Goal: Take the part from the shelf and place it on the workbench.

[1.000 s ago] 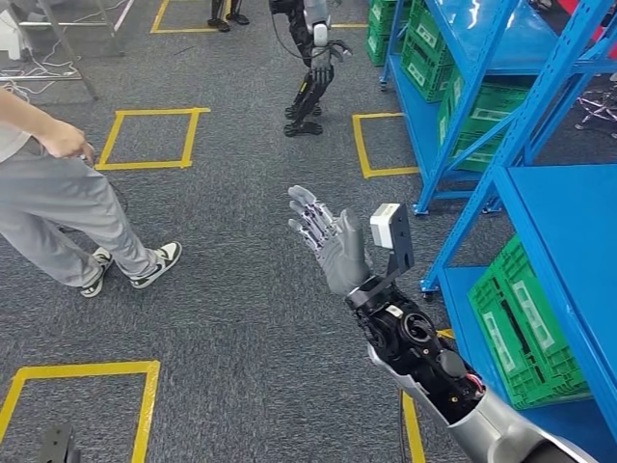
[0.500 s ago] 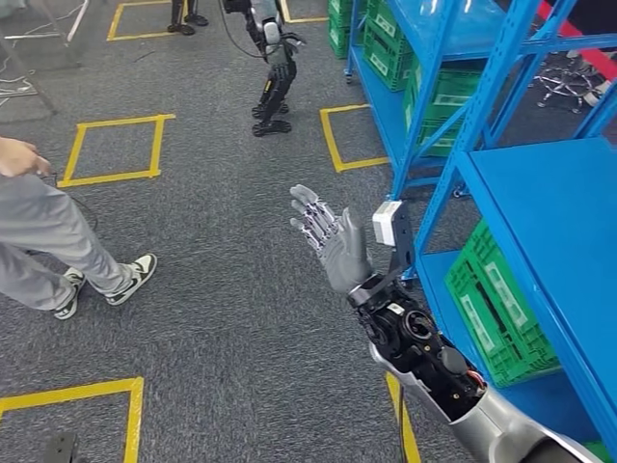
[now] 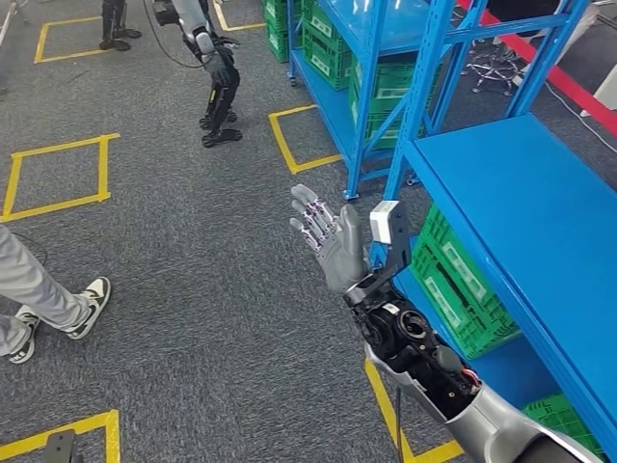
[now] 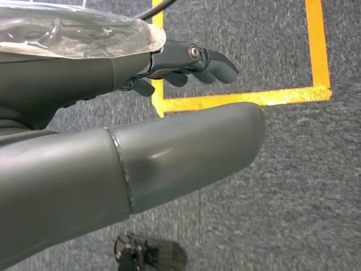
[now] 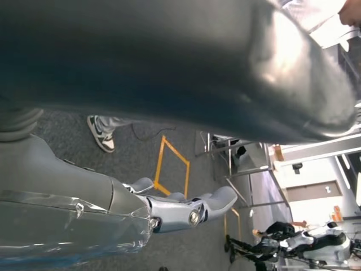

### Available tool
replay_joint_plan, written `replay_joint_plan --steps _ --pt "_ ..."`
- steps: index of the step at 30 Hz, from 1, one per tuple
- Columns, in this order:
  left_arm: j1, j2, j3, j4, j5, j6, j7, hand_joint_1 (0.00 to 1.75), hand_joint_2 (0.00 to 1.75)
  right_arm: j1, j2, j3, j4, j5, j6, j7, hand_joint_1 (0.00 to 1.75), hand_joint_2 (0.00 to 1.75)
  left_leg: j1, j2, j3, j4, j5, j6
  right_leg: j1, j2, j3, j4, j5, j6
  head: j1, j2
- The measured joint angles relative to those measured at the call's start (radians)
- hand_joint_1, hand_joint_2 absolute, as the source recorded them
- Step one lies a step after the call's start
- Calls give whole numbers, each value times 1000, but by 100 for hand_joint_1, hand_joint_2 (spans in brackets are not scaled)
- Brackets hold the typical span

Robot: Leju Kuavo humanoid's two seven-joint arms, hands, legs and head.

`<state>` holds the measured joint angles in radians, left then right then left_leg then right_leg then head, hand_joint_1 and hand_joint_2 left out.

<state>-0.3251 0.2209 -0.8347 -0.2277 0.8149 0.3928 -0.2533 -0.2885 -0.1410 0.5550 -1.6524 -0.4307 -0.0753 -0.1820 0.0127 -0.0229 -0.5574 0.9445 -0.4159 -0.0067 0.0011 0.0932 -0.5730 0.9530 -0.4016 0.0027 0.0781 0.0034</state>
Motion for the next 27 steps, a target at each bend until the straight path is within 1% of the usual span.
replay_joint_plan --steps 1,2,3,4,5,6,7,8,9,10,11,12,13,15,16,17,18,19,20,21,22,23,24,25,26,27 --pt "-1 -2 0 0 -1 0 0 0 0 0 -1 0 -1 0 -1 0 0 0 2 8 3 -3 1 5 0 -13 -8 16 -12 6 2 0" --pt "-2 -3 0 0 -1 1 0 0 0 0 -3 0 -2 0 -1 0 0 0 4 17 5 -7 2 11 0 -32 -26 53 -34 12 6 0" --pt "-2 -4 0 0 -1 1 0 0 0 1 -4 -1 -4 0 -2 0 0 0 4 25 7 -8 2 14 -2 -55 -53 113 -67 17 10 0" --pt "-1 -4 0 0 -1 1 -1 0 0 1 -6 -1 -5 0 -2 0 0 0 3 32 8 -8 1 17 -4 -72 -87 188 -103 23 13 0" --pt "0 -5 0 0 -1 1 -1 0 0 3 -6 0 -5 0 -2 0 0 0 3 40 8 -8 0 18 -7 -79 -120 260 -131 27 15 0" --pt "0 -6 0 0 -1 1 -1 0 0 5 -7 0 -5 0 -2 0 0 0 3 48 9 -7 -1 18 -10 -83 -142 307 -144 31 16 0" --pt "1 -7 0 0 -1 1 -1 0 0 7 -7 1 -5 0 -1 0 0 0 3 56 10 -7 -3 17 -12 -85 -145 312 -136 34 16 0" --pt "1 -8 0 0 -1 1 -1 0 0 8 -7 2 -5 0 -1 0 0 0 4 63 13 -7 -5 14 -14 -90 -124 272 -109 35 17 0" --pt "0 -9 0 0 -1 1 -1 0 0 9 -8 3 -5 0 -2 0 0 0 5 70 18 -7 -8 11 -15 -100 -85 197 -70 35 19 0" --pt "0 -9 0 0 -1 1 -1 0 0 8 -8 3 -5 0 -2 0 0 0 4 76 22 -7 -11 7 -13 -117 -42 117 -41 33 20 0" --pt "0 -10 0 0 -1 1 -1 0 0 8 -8 3 -6 0 -2 0 0 0 2 82 25 -5 -14 2 -10 -129 -7 52 -21 27 21 0" --pt "-1 -9 0 0 -1 1 -1 0 0 8 -8 3 -6 0 -2 0 0 0 0 88 27 -5 -16 -3 -7 -137 13 15 -15 21 21 0" --pt "-1 -9 0 0 -1 2 -1 0 0 8 -8 4 -6 0 -2 0 0 0 -2 94 27 -5 -16 -7 -3 -137 19 4 -18 13 19 0" --pt "-2 -10 0 0 -4 4 -1 0 0 9 -10 5 -8 0 -5 0 0 0 -1 106 28 -5 -19 -17 -2 -119 19 0 -14 -3 15 0" --pt "-3 -10 0 0 -6 5 0 0 0 8 -10 5 -9 0 -7 0 0 0 1 100 26 3 -27 -22 -3 -110 20 -2 -12 -9 12 0" --pt "-5 -11 0 0 -8 5 0 0 0 8 -11 4 -11 0 -9 -1 0 0 3 85 14 29 -45 -26 -5 -103 20 -6 -9 -15 9 0" --pt "-6 -11 0 0 -9 4 1 0 0 7 -11 5 -12 0 -9 -1 0 0 5 64 -9 77 -72 -29 -7 -96 21 -8 -7 -20 6 0" --pt "-7 -11 0 0 -11 -2 6 0 0 7 -11 5 -13 0 -9 -1 0 0 5 45 -43 148 -105 -31 -7 -89 20 -9 -6 -23 3 0" --pt "-7 -11 0 0 -13 -12 12 0 0 8 -11 6 -13 1 -9 -1 0 0 5 35 -83 225 -135 -31 -6 -81 19 -9 -6 -26 1 0" --pt "-6 -11 0 0 -14 -25 19 0 0 9 -11 6 -13 2 -9 -1 0 0 5 31 -116 285 -152 -32 -4 -72 19 -9 -6 -28 0 0" --pt "-5 -10 0 0 -15 -38 25 0 0 10 -11 6 -13 3 -8 -2 0 0 4 29 -133 311 -149 -31 -3 -62 19 -8 -5 -29 0 0" --pt "-5 -9 0 0 -17 -47 27 0 0 10 -11 6 -13 5 -8 -2 0 0 4 28 -129 292 -125 -29 -2 -51 19 -8 -5 -29 0 0" --pt "-6 -8 0 0 -19 -52 28 0 0 10 -11 6 -14 7 -7 -2 0 0 4 24 -104 233 -87 -25 -2 -40 20 -7 -5 -29 0 0" --pt "-8 -6 0 0 -21 -54 28 0 0 10 -11 5 -14 9 -6 -3 0 0 4 9 -69 154 -46 -21 -2 -30 20 -5 -5 -28 -1 0" --pt "-11 -4 0 0 -23 -54 29 0 0 9 -11 4 -16 11 -6 -3 0 0 5 -8 -36 82 -18 -17 0 -21 18 -3 -6 -25 -1 0" --pt "-15 -2 0 0 -24 -53 29 0 0 10 -11 3 -18 14 -6 -3 0 0 4 -21 -14 32 -3 -15 0 -13 15 -1 -5 -22 -1 0"
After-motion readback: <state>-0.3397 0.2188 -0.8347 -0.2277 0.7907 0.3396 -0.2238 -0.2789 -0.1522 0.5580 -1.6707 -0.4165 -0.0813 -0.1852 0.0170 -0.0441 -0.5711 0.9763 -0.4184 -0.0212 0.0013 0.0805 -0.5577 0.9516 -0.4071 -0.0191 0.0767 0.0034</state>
